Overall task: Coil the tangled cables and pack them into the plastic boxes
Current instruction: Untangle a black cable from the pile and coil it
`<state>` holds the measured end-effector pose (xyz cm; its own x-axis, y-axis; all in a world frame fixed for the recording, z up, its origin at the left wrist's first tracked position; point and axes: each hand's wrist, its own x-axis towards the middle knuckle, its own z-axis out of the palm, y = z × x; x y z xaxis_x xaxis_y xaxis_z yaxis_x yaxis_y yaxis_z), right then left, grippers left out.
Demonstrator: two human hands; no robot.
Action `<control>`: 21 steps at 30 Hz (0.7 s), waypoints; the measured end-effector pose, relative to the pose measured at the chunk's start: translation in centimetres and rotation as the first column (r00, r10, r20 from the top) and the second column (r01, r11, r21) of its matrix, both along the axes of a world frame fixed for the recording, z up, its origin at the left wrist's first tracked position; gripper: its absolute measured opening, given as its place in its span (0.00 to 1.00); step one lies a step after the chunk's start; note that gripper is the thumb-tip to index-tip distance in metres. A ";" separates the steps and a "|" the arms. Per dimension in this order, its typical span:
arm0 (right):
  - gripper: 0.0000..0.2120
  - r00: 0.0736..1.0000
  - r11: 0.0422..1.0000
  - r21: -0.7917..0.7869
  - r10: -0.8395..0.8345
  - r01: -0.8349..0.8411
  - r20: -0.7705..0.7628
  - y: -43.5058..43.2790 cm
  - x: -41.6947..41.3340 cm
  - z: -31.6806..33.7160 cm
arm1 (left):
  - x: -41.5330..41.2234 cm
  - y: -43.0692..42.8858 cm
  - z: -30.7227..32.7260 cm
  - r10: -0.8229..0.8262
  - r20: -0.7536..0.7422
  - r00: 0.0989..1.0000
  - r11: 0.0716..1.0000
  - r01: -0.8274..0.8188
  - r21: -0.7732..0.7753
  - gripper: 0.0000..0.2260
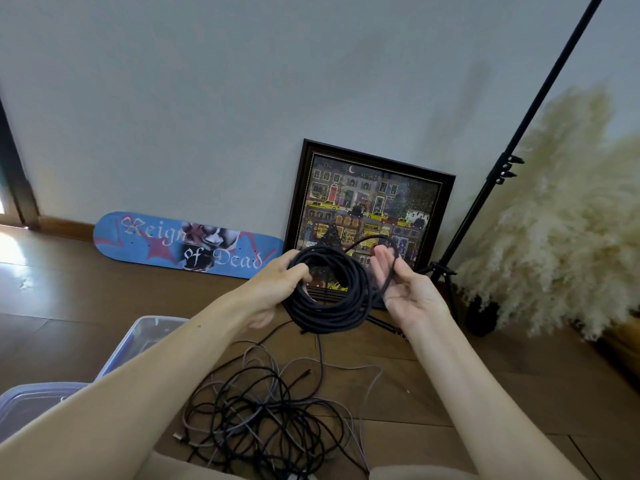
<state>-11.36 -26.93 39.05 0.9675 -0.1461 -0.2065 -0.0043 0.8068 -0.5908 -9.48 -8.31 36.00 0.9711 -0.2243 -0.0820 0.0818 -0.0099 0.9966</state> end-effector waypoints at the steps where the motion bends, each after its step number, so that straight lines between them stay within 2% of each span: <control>1: 0.09 0.999 1.000 -0.001 -0.021 0.021 0.031 -0.2 0.0 0.2 | 0.1 0.1 0.0 0.006 -0.004 1.000 1.000 -0.006 0.011 0.09; 5: 0.07 0.998 0.994 -0.106 -0.017 0.024 0.067 -0.2 -0.1 0.3 | -0.2 -0.2 0.1 -0.080 -0.012 0.997 0.994 0.080 0.071 0.09; 11: 0.07 1.000 0.966 -0.257 -0.004 0.009 0.021 -0.6 -0.1 0.0 | -0.9 -0.9 0.6 -0.176 -0.026 0.984 0.984 0.176 -0.004 0.12; 14: 0.07 1.000 0.912 -0.409 0.014 -0.020 -0.016 -0.6 -0.1 -0.2 | -1.0 -0.6 0.7 -0.209 -0.029 0.978 0.978 0.209 0.001 0.13; 17: 0.08 0.990 0.846 -0.515 0.108 -0.139 -0.091 0.1 -0.4 -0.3 | -1.3 -0.3 1.0 -0.263 -0.028 0.964 0.965 0.263 0.005 0.14; 21: 0.10 0.950 0.698 -0.645 0.255 -0.311 -0.181 1.0 -0.8 -0.3 | -1.4 0.4 1.0 -0.353 -0.021 0.935 0.927 0.353 0.125 0.16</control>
<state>-12.11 -25.96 38.76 0.9722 0.0071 -0.2339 -0.2318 0.1669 -0.9583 -10.86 -7.88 37.00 0.8310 -0.5409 -0.1299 0.0487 -0.1619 0.9856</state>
